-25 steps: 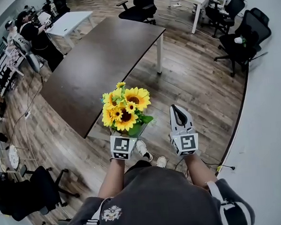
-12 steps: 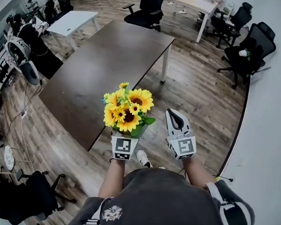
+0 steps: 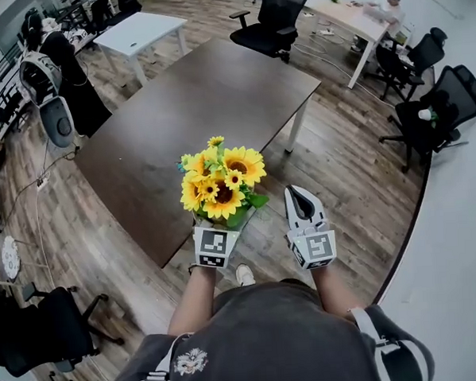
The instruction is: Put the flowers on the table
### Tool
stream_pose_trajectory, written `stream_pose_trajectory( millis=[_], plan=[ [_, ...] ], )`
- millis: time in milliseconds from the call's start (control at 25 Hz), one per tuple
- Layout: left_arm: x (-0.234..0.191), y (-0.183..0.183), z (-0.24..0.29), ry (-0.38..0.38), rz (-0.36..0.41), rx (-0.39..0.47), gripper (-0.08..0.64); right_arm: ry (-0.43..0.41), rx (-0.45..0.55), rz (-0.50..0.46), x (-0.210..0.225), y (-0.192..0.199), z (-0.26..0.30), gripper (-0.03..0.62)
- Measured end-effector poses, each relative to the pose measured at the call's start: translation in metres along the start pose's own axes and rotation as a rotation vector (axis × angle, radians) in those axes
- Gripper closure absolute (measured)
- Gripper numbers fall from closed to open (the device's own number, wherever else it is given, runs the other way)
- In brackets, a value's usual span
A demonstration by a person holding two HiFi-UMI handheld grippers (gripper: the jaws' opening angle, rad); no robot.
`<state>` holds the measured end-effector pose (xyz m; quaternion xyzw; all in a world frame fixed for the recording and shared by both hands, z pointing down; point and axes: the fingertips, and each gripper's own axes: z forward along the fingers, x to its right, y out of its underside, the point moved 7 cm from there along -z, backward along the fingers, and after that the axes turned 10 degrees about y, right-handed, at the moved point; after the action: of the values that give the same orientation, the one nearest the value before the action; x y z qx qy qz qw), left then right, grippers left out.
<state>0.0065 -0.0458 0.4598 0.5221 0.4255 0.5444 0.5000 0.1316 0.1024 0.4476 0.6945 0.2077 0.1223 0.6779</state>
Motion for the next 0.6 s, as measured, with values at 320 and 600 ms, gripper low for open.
stream_pose_trajectory(
  millis=[320, 600],
  plan=[
    [-0.024, 0.011, 0.003, -0.036, -0.025, -0.003, -0.005, -0.066, 0.015, 0.002, -0.009, -0.006, 0.041, 0.569],
    [-0.044, 0.007, 0.019, -0.081, -0.039, 0.009, -0.006, -0.12, 0.035, 0.004, -0.006, -0.008, 0.087, 0.569]
  ],
)
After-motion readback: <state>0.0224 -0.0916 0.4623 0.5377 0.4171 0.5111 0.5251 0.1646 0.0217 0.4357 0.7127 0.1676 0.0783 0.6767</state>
